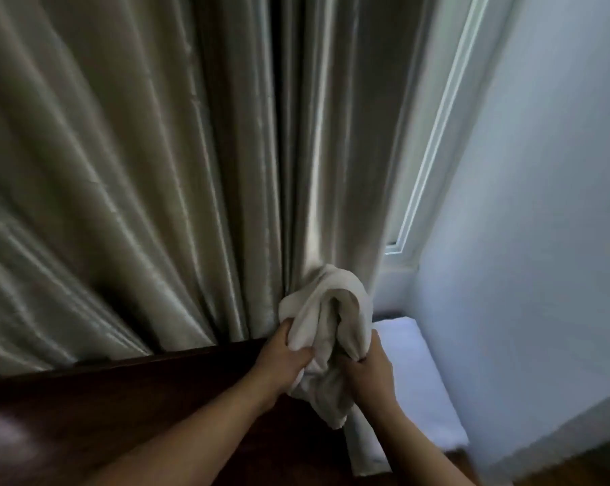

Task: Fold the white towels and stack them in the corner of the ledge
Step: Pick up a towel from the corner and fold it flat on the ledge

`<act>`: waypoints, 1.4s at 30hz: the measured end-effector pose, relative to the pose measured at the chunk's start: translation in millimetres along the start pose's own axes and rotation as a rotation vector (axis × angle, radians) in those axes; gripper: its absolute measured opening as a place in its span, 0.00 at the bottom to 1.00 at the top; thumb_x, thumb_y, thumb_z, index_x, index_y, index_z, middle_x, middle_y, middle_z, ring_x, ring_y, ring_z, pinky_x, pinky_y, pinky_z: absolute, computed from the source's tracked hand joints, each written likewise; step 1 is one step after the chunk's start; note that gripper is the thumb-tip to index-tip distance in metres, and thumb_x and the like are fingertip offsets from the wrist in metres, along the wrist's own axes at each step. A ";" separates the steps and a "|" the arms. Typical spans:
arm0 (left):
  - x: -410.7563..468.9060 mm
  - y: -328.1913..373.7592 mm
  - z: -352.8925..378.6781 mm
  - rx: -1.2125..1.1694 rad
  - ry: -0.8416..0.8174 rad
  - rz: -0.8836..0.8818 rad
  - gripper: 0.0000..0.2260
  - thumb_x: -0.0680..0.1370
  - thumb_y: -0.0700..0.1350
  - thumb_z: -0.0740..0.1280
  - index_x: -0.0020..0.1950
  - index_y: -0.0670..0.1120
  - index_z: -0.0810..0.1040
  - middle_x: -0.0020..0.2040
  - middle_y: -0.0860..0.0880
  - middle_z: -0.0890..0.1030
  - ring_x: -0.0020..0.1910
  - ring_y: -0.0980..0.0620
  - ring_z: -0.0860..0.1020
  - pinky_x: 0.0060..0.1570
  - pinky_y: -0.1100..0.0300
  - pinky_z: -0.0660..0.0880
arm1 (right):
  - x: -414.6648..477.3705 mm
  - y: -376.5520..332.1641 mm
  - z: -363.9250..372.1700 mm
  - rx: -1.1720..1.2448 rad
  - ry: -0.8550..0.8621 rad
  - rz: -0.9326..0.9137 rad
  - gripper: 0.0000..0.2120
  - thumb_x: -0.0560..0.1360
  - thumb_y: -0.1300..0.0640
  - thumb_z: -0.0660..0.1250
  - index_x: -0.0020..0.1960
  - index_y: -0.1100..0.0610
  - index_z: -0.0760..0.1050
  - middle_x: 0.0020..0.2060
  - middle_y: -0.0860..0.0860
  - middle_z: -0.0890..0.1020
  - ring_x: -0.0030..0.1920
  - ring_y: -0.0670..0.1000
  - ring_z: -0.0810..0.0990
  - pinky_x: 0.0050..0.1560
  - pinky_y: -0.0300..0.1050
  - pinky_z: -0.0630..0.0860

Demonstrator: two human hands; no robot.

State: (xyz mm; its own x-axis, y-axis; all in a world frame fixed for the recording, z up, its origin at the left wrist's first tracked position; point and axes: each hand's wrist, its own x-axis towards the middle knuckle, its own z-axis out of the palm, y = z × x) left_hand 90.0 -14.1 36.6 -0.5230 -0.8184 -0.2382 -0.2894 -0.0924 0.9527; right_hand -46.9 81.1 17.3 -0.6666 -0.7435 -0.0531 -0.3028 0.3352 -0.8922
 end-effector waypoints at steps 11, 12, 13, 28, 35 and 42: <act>-165.5 -99.8 -367.8 0.191 0.369 -0.037 0.20 0.74 0.39 0.69 0.50 0.64 0.70 0.47 0.62 0.77 0.51 0.67 0.78 0.40 0.79 0.70 | -158.6 -136.7 353.5 0.166 -0.502 -0.038 0.22 0.74 0.50 0.71 0.64 0.42 0.68 0.54 0.42 0.78 0.57 0.46 0.78 0.57 0.43 0.75; -176.2 -112.9 -399.0 0.211 0.391 -0.044 0.18 0.74 0.38 0.69 0.50 0.62 0.71 0.45 0.62 0.76 0.47 0.73 0.77 0.40 0.79 0.69 | -173.7 -147.4 385.8 0.159 -0.531 -0.039 0.21 0.74 0.52 0.72 0.63 0.42 0.68 0.52 0.42 0.78 0.56 0.47 0.79 0.57 0.44 0.75; -185.8 -127.5 -429.0 0.240 0.406 -0.059 0.16 0.75 0.36 0.69 0.50 0.58 0.72 0.44 0.62 0.74 0.44 0.78 0.75 0.40 0.79 0.70 | -187.8 -159.7 414.3 0.139 -0.566 -0.049 0.20 0.75 0.54 0.71 0.62 0.44 0.69 0.50 0.42 0.78 0.55 0.48 0.80 0.55 0.42 0.75; -180.3 -346.6 -639.2 0.505 0.091 -0.492 0.47 0.64 0.59 0.71 0.79 0.53 0.54 0.78 0.38 0.51 0.78 0.42 0.52 0.73 0.57 0.59 | -238.6 -193.0 616.1 -0.404 -0.744 0.007 0.30 0.70 0.46 0.73 0.67 0.54 0.67 0.55 0.49 0.78 0.62 0.54 0.78 0.58 0.43 0.74; -160.4 -328.9 -651.3 0.877 0.468 -0.212 0.25 0.70 0.59 0.68 0.65 0.54 0.73 0.69 0.46 0.69 0.68 0.43 0.67 0.63 0.50 0.68 | -237.5 -200.7 610.1 -0.419 -0.636 -0.045 0.34 0.73 0.49 0.70 0.75 0.55 0.63 0.69 0.56 0.72 0.69 0.56 0.72 0.67 0.46 0.70; -100.3 -282.9 -657.5 0.885 0.455 -0.140 0.18 0.73 0.54 0.63 0.62 0.54 0.77 0.59 0.51 0.75 0.61 0.44 0.70 0.57 0.52 0.70 | -255.6 -193.7 591.6 -0.308 -0.593 -0.095 0.29 0.73 0.43 0.69 0.72 0.42 0.65 0.59 0.38 0.70 0.65 0.42 0.71 0.63 0.38 0.69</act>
State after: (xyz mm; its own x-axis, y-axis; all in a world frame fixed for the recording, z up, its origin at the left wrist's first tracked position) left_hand 751.5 -278.9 -85.1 -0.1358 -0.9885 -0.0665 -0.9136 0.0989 0.3944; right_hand 585.1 -136.1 -61.6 -0.1671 -0.9404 -0.2963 -0.5809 0.3367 -0.7411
